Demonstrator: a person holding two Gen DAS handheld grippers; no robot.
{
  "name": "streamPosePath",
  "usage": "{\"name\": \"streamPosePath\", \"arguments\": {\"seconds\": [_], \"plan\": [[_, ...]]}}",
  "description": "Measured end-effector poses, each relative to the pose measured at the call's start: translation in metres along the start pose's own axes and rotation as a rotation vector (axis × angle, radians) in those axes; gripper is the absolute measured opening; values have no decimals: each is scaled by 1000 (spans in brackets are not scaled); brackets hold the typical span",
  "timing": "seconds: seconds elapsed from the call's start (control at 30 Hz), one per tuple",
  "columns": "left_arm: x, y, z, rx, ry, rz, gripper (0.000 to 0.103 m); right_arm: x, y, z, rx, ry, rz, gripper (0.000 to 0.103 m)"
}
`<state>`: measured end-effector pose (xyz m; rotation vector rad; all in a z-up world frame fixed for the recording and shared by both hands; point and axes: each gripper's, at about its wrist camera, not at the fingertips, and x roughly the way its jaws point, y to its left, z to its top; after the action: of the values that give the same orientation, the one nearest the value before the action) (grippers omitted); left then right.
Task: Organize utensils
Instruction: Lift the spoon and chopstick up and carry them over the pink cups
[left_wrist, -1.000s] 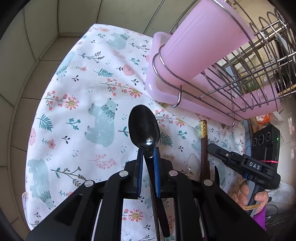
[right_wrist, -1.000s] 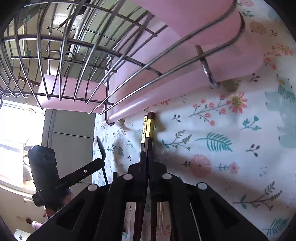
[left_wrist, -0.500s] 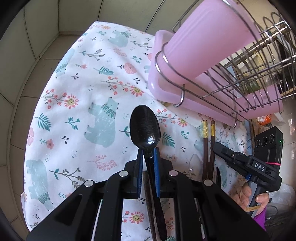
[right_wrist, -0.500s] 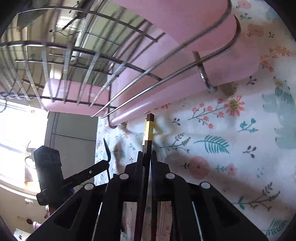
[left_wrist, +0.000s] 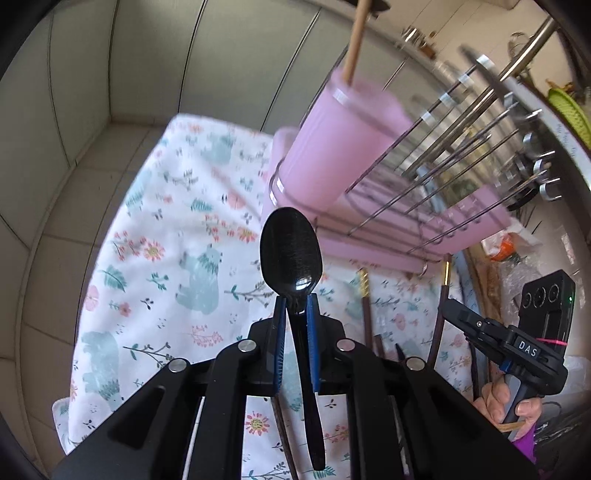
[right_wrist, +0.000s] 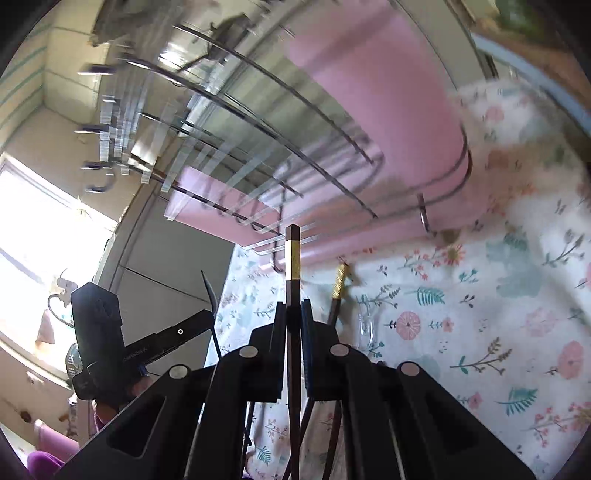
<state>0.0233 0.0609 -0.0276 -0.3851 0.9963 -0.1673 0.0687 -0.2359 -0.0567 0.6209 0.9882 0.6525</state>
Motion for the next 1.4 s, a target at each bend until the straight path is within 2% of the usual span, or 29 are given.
{"name": "streamPosePath", "arguments": {"seconds": [0.4,0.63,0.87,1.13,1.4], "plan": [[-67,-22,4,52,-222,-55,10,-69,50,-5,-186,-221,-43,6],[-97,-38,16,87,-359,-46,10,-106,80,8,-272,-323,-59,6],[-114,-48,36,103,-437,-40,10,-133,104,29,-334,-410,-91,6],[-127,-60,59,111,-496,-44,10,-162,122,53,-366,-468,-125,6],[-139,-73,82,130,-574,-33,10,-206,141,80,-400,-591,-201,6]]}}
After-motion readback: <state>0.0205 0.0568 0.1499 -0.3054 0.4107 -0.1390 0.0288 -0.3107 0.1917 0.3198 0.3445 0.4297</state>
